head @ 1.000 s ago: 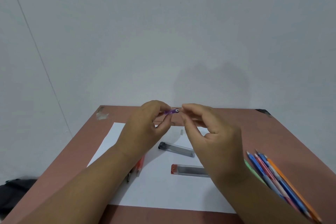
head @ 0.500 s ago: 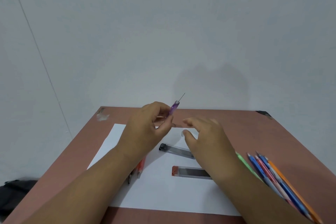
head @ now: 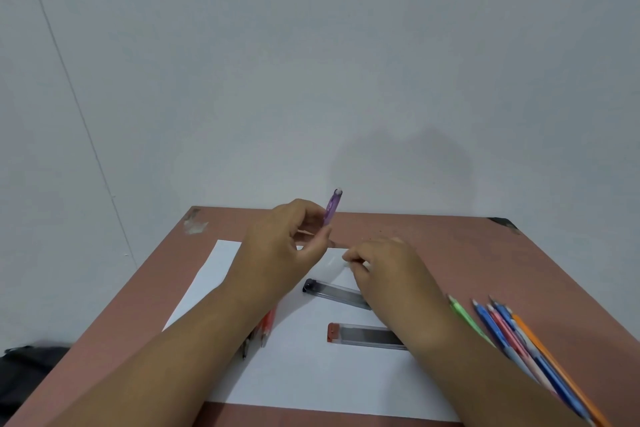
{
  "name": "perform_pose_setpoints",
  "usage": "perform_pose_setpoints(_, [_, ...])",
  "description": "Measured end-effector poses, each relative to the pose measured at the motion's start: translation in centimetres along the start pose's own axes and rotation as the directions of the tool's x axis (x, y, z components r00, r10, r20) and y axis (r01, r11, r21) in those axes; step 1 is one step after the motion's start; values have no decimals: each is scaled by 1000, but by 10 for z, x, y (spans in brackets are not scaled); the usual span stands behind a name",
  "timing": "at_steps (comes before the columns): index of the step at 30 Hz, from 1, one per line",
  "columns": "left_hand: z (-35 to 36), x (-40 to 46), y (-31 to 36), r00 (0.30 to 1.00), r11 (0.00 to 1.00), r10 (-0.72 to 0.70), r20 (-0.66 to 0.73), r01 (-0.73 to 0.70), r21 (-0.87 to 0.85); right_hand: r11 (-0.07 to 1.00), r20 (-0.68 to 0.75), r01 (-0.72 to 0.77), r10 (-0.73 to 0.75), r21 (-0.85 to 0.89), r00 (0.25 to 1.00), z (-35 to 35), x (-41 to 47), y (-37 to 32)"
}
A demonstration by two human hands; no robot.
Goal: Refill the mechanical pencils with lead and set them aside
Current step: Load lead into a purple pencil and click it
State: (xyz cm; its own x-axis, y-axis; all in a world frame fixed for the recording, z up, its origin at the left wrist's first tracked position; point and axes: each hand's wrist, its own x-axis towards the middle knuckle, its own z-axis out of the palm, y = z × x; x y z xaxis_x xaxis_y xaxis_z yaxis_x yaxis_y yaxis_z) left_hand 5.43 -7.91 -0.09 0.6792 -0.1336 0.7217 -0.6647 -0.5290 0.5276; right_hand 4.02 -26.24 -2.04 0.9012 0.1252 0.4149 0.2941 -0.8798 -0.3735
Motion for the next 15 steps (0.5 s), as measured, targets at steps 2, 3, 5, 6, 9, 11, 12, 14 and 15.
perform_pose_setpoints(2, [0, 0, 0, 1000, 1000, 8, -3, -8, 15, 1000, -62, 2, 0, 28, 998, -1, 0, -2])
perform_pose_setpoints(3, [0, 0, -1, 1000, 1000, 15, -7, -14, 27, 999, -112, 10, -4, 53, 994, -2, 1, -3])
perform_pose_setpoints(5, [0, 1, -5, 999, 997, 35, -13, -34, 73, 989, -227, 25, 9, 144, 974, -5, 1, -5])
perform_pose_setpoints(6, [0, 1, -6, 999, 993, 49, -20, -46, 104, 979, -285, 36, 22, 200, 958, -7, 1, -7])
perform_pose_setpoints(9, [0, 3, -9, 995, 983, 87, -41, -80, 163, 947, -453, 114, 37, 300, 891, -19, -2, -14])
perform_pose_setpoints(11, [-1, 3, -10, 995, 981, 95, -41, -86, 173, 928, -557, 185, 29, 324, 830, -26, -4, -19])
perform_pose_setpoints(12, [-2, 3, -11, 995, 980, 95, -39, -86, 179, 917, -595, 221, 22, 333, 803, -28, -5, -19])
perform_pose_setpoints(14, [-3, 4, -11, 995, 977, 98, -34, -90, 196, 903, -638, 280, -8, 327, 770, -30, -5, -20])
perform_pose_setpoints(15, [-4, 4, -12, 994, 974, 103, -29, -95, 205, 899, -647, 300, -25, 319, 762, -30, -5, -20])
